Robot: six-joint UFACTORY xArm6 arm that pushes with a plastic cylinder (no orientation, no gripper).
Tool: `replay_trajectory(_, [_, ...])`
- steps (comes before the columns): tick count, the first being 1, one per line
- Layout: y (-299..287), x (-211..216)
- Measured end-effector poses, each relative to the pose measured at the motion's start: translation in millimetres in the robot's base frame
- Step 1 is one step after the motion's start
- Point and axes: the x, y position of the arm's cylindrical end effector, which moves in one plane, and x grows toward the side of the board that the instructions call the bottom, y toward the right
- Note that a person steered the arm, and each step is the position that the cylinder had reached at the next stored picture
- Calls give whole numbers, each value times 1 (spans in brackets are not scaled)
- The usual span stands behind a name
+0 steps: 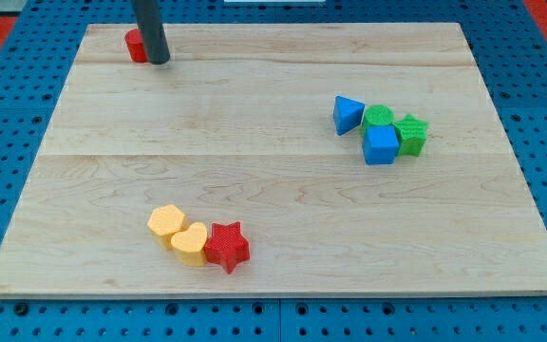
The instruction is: Slide the yellow heart and the yellow hexagon slightly up
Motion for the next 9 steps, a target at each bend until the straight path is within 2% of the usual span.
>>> replay_trajectory(3, [-2, 4])
replay_trajectory(4, [13, 15])
replay_trajectory(6, [78, 90])
replay_trajectory(8, [98, 130])
replay_trajectory(9, [135, 192])
